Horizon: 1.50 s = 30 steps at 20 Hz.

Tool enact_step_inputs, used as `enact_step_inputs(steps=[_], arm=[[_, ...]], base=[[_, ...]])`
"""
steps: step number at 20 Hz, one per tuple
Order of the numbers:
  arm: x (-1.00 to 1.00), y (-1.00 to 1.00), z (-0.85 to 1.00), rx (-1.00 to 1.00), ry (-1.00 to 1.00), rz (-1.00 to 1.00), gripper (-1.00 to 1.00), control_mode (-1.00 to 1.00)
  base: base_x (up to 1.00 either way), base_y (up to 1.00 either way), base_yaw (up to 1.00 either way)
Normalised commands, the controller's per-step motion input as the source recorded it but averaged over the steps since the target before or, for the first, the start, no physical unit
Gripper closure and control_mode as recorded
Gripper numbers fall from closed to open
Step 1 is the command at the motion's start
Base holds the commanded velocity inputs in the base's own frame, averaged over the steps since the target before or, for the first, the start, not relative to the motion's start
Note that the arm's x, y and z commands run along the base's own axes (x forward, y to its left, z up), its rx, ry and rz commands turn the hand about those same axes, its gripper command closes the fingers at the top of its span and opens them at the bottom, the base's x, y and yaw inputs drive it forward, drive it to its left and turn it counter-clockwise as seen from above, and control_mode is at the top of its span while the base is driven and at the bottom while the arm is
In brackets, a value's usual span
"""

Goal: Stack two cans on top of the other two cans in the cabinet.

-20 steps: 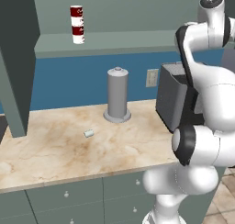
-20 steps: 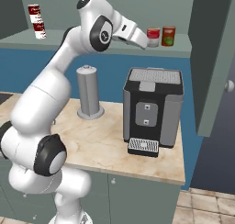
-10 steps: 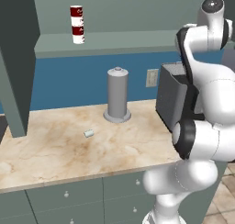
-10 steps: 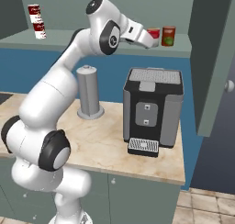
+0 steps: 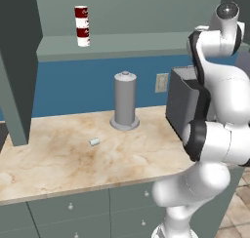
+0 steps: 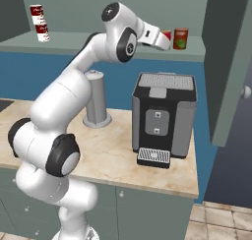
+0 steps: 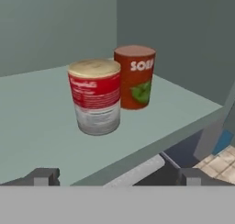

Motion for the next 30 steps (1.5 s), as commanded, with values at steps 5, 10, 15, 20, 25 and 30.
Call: enact_step_inputs(steps=[5, 10, 15, 20, 25, 30], arm=[[0.31, -0.08, 0.00, -0.03, 0.00, 0.01, -1.00, -1.00], [0.24, -0.06, 0.00, -0.04, 0.00, 0.00, -1.00, -1.00], [0.26, -0.08, -0.01, -0.01, 0.00, 0.00, -1.00, -1.00], [0.25, -0.06, 0.00, 0.00, 0.00, 0.00, -1.00, -1.00], [0.13, -0.12, 0.00, 0.00, 0.00, 0.00, -1.00, -1.00], [0.13, -0.15, -0.01, -0.01, 0.00, 0.00, -1.00, -1.00]], base=[[0.00, 0.00, 0.00], [0.00, 0.00, 0.00], [0.00, 0.00, 0.00], [0.00, 0.00, 0.00], [0.00, 0.00, 0.00], [0.00, 0.00, 0.00]])
